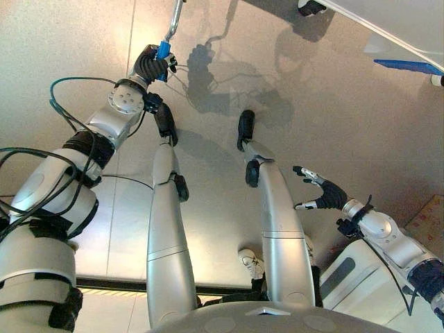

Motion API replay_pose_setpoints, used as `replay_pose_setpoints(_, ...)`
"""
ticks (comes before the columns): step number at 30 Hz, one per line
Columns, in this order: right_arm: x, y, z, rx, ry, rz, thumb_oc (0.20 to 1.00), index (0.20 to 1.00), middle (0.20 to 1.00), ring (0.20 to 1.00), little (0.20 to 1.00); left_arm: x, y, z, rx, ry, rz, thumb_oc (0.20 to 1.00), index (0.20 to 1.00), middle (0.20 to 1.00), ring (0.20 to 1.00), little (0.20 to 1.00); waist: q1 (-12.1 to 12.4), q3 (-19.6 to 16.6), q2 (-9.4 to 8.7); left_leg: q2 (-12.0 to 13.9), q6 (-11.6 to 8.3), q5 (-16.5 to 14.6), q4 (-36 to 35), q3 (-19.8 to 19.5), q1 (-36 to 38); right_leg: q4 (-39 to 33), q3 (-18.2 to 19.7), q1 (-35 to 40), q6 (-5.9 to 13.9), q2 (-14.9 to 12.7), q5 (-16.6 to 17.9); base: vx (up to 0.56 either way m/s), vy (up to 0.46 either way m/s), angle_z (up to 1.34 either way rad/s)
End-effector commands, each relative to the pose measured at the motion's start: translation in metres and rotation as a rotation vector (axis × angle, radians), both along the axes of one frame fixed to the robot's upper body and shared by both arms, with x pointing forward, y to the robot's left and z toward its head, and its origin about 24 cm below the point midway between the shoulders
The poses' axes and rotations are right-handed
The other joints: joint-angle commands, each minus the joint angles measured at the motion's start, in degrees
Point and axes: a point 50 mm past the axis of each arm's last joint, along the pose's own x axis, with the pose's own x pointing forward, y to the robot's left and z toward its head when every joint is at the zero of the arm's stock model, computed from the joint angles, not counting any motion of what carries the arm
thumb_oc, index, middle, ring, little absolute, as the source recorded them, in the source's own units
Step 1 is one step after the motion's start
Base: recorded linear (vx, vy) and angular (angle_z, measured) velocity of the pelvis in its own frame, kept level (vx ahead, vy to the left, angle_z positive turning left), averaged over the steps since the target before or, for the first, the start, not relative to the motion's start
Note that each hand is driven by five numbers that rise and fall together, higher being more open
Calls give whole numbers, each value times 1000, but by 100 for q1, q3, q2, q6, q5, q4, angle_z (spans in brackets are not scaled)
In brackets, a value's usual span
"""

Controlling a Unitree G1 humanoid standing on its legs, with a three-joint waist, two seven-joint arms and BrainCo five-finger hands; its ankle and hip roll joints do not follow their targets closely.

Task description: Raise the hospital bed

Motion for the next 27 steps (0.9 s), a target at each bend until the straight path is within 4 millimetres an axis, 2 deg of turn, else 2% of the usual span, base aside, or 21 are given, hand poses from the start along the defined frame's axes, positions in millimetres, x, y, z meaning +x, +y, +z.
replay_pose_setpoints(1, -16, -11, -7, -23, 50, -9, 1000, 1000, 1000, 1000, 1000, -34, -111, 24, -28, -145, -577, 200, 200, 200, 200, 200, 179, -133, 233, 1, 218, -1347, 1081, 34, 133, -1523, 152, 459, 468, 342, 1081, 0, 0, 0)
replay_pose_setpoints(13, -18, -14, -3, -27, 43, -6, 1000, 1000, 1000, 1000, 1000, -46, -110, 21, -20, -117, -650, 200, 200, 200, 200, 200, 179, -175, 200, 3, 201, -1357, 1089, 18, 177, -1490, 115, 499, 477, 321, 1054, 0, 0, 0)
replay_pose_setpoints(27, -18, -10, -7, -33, 55, 12, 1000, 1000, 1000, 1000, 1000, -33, -121, 24, -3, -148, -586, 200, 200, 200, 200, 200, 153, -144, 182, 25, 216, -1413, 1186, 42, 147, -1400, 143, 415, 460, 349, 1022, 0, 0, 0)
